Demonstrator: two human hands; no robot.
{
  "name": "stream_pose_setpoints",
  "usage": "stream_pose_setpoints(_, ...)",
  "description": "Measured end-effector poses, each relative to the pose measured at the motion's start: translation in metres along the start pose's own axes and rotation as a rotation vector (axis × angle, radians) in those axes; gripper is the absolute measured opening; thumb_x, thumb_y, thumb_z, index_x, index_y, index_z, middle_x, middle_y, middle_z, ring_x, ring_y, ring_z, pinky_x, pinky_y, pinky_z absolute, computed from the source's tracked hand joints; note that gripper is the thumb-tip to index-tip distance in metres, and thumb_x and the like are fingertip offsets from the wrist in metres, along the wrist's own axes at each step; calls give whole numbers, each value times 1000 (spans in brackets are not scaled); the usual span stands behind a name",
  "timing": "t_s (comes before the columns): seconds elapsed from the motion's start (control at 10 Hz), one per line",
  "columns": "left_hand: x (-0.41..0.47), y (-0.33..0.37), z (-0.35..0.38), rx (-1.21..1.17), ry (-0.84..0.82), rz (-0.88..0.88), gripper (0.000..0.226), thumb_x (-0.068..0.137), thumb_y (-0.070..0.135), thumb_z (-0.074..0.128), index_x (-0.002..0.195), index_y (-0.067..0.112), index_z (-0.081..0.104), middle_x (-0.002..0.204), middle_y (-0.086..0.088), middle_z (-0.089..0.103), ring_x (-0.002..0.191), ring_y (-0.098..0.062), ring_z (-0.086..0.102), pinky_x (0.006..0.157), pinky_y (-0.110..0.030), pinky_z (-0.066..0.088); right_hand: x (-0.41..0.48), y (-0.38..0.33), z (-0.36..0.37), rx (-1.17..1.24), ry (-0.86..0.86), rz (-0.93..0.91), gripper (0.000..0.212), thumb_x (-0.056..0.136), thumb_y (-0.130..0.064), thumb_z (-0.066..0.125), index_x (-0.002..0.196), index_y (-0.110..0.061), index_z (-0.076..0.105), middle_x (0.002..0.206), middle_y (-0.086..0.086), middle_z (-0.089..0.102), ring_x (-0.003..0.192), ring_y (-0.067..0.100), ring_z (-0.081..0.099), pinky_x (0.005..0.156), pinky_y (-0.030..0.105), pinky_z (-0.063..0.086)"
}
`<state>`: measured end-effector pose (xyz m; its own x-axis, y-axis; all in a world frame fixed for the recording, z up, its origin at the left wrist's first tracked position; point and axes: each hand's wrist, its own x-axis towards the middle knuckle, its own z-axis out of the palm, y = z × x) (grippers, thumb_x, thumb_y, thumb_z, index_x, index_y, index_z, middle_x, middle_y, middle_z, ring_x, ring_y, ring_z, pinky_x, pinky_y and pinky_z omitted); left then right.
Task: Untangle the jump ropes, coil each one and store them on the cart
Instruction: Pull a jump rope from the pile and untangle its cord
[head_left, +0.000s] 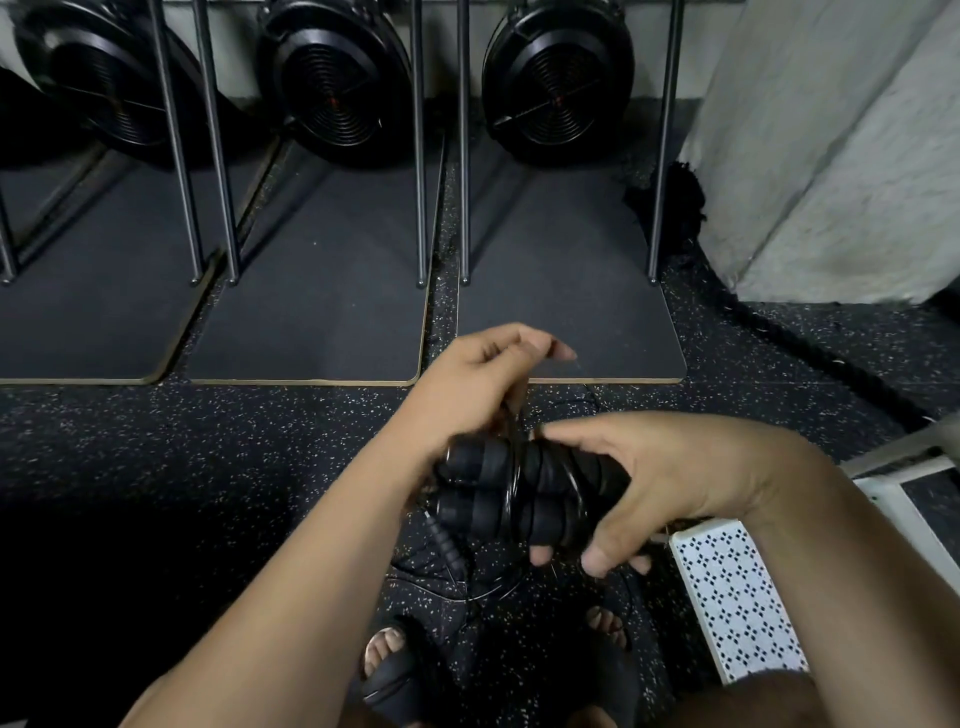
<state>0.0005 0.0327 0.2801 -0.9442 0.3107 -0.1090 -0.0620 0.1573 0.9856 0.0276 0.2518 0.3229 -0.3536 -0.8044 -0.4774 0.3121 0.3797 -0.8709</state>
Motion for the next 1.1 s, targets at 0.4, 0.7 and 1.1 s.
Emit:
stream_pose_setpoints(0.4, 9, -18, 16, 42, 184, -31, 30, 107, 55, 50, 100, 28, 63, 61, 9, 50, 53, -15, 44, 55, -33, 32, 12, -1, -11, 360, 713, -346, 50, 85, -14, 82, 131, -18, 62, 98, 15, 75, 68, 24, 66, 47, 28, 46)
stream_pose_setpoints(0.7, 5, -20, 18, 303, 191, 44, 14, 106, 46, 59, 120, 41, 58, 60, -2, 55, 55, -18, 47, 58, -34, 42, 23, 23, -26, 14, 1085, 42, 56, 86, -24, 90, 121, -19, 46, 100, 4, 78, 65, 20, 73, 43, 30, 45)
stream_pose_setpoints(1.1, 0, -19, 17, 420, 92, 43, 9, 102, 41, 68, 102, 32, 71, 51, 6, 51, 46, -11, 40, 49, -27, 38, 20, 20, -10, -441, 266, 369, 44, 82, -13, 91, 108, -21, 57, 78, -6, 74, 71, 16, 74, 49, 27, 44)
